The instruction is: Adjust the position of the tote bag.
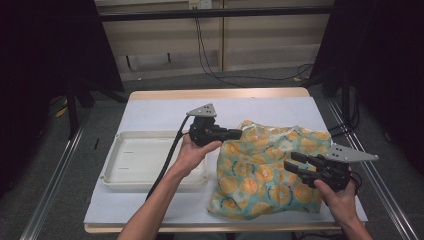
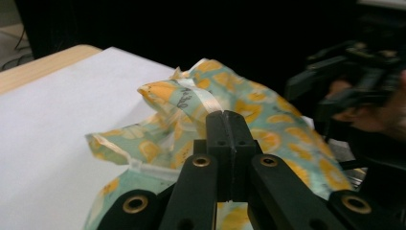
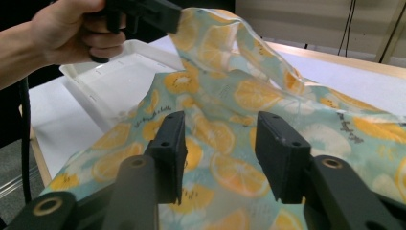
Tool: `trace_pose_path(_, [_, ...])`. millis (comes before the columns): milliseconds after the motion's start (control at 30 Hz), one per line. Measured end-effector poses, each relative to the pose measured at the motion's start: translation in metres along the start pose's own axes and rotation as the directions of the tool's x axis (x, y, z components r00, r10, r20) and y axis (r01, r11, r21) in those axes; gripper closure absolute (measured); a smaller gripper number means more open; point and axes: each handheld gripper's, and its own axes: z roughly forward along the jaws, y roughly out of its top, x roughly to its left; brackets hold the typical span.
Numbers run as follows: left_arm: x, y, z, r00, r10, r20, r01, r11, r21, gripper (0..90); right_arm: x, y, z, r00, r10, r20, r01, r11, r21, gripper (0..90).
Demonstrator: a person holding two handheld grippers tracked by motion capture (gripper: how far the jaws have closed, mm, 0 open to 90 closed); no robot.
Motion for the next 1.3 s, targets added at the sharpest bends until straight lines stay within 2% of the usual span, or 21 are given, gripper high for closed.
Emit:
trace_pose_path(100, [-0.015,0.006,-0.007,0.9992,0.028,0.03,-0.027,0.9991,-0.033,90.0,-0.003,0.007,0.008,0.9998,-0.019,0.007,0.019,0.9998,0.007,57.3])
trace_pose_path(167, [-0.024,0.008,-0.01,0.998,0.053,0.033,-0.052,0.9982,-0.029,90.0,-0.005,0.012,0.012,0.9997,-0.023,0.012,0.023,0.9997,0.0,56.5])
trace_pose_path(233, [-0.032,0.007,-0.013,0.9968,0.066,0.045,-0.064,0.9971,-0.042,90.0,-0.007,0.018,0.015,0.9988,-0.026,0.042,0.026,0.9997,-0.004,53.5])
trace_pose_path(333, [-0.048,0.002,-0.013,0.9917,0.083,0.098,-0.078,0.9957,-0.049,90.0,-0.01,0.024,0.016,0.9982,-0.029,0.052,0.03,0.9995,-0.011,50.1])
trace_pose_path(400, [-0.058,0.0,-0.012,0.9878,0.102,0.118,-0.099,0.9947,-0.028,90.0,-0.013,0.026,0.016,0.998,-0.03,0.056,0.031,0.9995,-0.011,50.7])
trace_pose_path(467, [-0.071,-0.004,-0.011,0.9817,0.129,0.14,-0.129,0.9916,-0.012,90.0,-0.015,0.026,0.015,0.9969,-0.027,0.074,0.028,0.9995,-0.017,51.7])
trace_pose_path(533, [-0.083,-0.009,-0.011,0.9754,0.159,0.152,-0.161,0.9869,0.0,90.0,-0.015,0.023,0.013,0.997,-0.029,0.072,0.03,0.9994,-0.015,52.6])
trace_pose_path(633, [-0.096,-0.021,-0.012,0.9686,0.164,0.187,-0.173,0.9844,0.033,90.0,-0.012,0.015,0.012,0.9977,-0.026,0.063,0.025,0.9996,0.013,53.2])
trace_pose_path(667, [-0.099,-0.027,-0.013,0.9687,0.168,0.183,-0.179,0.9827,0.048,90.0,-0.011,0.014,0.012,0.9972,-0.031,0.068,0.03,0.9994,0.019,52.9])
trace_pose_path(733, [-0.101,-0.041,-0.013,0.9697,0.141,0.199,-0.158,0.985,0.07,90.0,-0.01,0.012,0.01,0.9983,-0.027,0.052,0.026,0.9995,0.019,50.0])
trace_pose_path(767, [-0.102,-0.047,-0.013,0.9719,0.136,0.192,-0.153,0.9855,0.074,90.0,-0.01,0.013,0.01,0.9984,-0.035,0.045,0.034,0.9991,0.023,45.4])
trace_pose_path(800, [-0.102,-0.052,-0.013,0.9711,0.125,0.203,-0.144,0.9864,0.08,90.0,-0.009,0.013,0.01,0.9991,-0.029,0.031,0.028,0.9992,0.029,40.5])
trace_pose_path(833, [-0.103,-0.058,-0.01,0.9698,0.115,0.215,-0.137,0.9866,0.089,90.0,-0.009,0.013,0.01,0.999,-0.032,0.03,0.031,0.9991,0.03,40.8])
trace_pose_path(867, [-0.104,-0.063,-0.008,0.9703,0.113,0.214,-0.139,0.9842,0.11,90.0,-0.008,0.013,0.011,0.999,-0.033,0.029,0.032,0.999,0.031,40.6])
trace_pose_path(900, [-0.104,-0.067,-0.005,0.967,0.119,0.225,-0.151,0.98,0.13,90.0,-0.007,0.013,0.013,0.9991,-0.037,0.018,0.037,0.9986,0.039,39.4])
trace_pose_path(1000, [-0.104,-0.08,0.002,0.9677,0.091,0.235,-0.125,0.9826,0.137,90.0,-0.003,0.012,0.021,0.999,-0.044,-0.008,0.045,0.9971,0.061,38.3])
trace_pose_path(1067, [-0.102,-0.085,0.006,0.9706,0.114,0.212,-0.153,0.9717,0.18,90.0,0.004,0.011,0.028,0.9975,-0.063,-0.032,0.066,0.9945,0.081,37.2])
trace_pose_path(1167, [-0.1,-0.094,0.013,0.9729,0.089,0.214,-0.129,0.9741,0.186,90.0,0.012,0.01,0.038,0.9939,-0.078,-0.078,0.086,0.9911,0.102,34.3])
trace_pose_path(1200, [-0.099,-0.097,0.015,0.9694,0.1,0.224,-0.149,0.9653,0.214,90.0,0.014,0.009,0.04,0.9926,-0.083,-0.089,0.092,0.9897,0.109,33.3])
trace_pose_path(1233, [-0.099,-0.099,0.017,0.9701,0.105,0.219,-0.156,0.9603,0.231,90.0,0.016,0.009,0.044,0.9898,-0.104,-0.097,0.116,0.9863,0.118,31.8])
trace_pose_path(1300, [-0.099,-0.104,0.021,0.9713,0.093,0.219,-0.147,0.9585,0.244,90.0,0.016,0.011,0.047,0.9892,-0.102,-0.105,0.115,0.9864,0.118,31.0])
